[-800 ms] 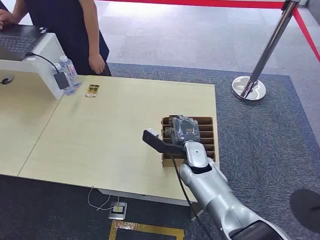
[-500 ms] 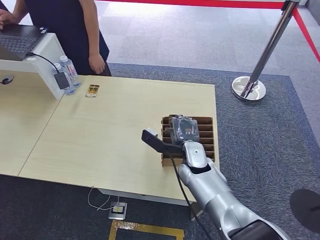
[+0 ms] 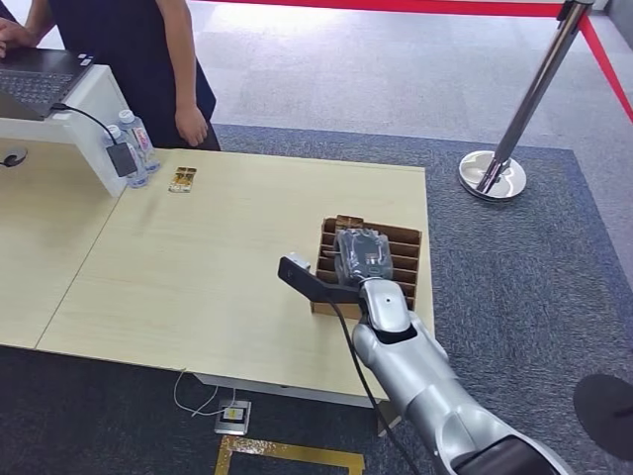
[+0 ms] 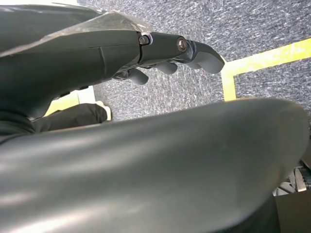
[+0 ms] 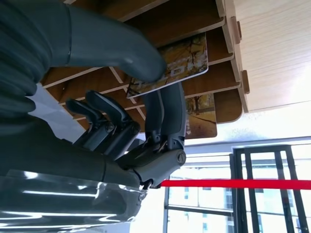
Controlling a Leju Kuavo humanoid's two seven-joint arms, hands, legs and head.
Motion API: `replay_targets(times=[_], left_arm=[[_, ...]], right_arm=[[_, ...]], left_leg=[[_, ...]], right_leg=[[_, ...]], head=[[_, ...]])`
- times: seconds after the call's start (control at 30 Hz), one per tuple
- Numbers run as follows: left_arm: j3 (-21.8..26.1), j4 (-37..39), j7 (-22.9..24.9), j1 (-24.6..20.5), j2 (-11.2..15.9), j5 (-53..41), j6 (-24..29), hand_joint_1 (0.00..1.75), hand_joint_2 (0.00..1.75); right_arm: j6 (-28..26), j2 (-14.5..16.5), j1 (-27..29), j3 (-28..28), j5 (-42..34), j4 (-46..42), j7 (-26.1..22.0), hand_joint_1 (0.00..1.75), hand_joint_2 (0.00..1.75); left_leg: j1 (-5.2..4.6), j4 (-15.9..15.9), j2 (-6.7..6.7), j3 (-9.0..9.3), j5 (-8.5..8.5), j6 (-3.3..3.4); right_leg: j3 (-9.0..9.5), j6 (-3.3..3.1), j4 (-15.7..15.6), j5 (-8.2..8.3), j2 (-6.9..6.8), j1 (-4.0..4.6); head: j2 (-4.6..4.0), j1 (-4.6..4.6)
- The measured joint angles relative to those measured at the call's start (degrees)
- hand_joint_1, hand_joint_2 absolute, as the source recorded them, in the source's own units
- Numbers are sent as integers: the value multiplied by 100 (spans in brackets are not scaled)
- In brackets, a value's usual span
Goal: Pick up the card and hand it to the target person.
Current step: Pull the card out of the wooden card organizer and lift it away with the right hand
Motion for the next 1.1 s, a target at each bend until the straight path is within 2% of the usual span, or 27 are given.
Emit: replay_targets(times=[0.27,0.7,1.1], left_arm=[[0,0,0,1,6,48,0,0,0],[0,0,-45,11,13,84,79,0,0],[0,0,-137,11,13,104,98,0,0]], right_arm=[[109,-19,104,9,-3,-499,-54,175,175],[491,-226,365,81,-84,-2171,-169,175,175],[970,-438,141,291,-88,-3596,-158,175,175]], left_leg=[[0,0,0,0,0,0],[0,0,0,-1,0,0],[0,0,0,-2,0,0]], right_leg=[[-1,0,0,0,0,0],[-2,-2,0,-1,0,0],[-1,-2,1,-1,0,0]], head=[[0,0],[0,1],[0,1]])
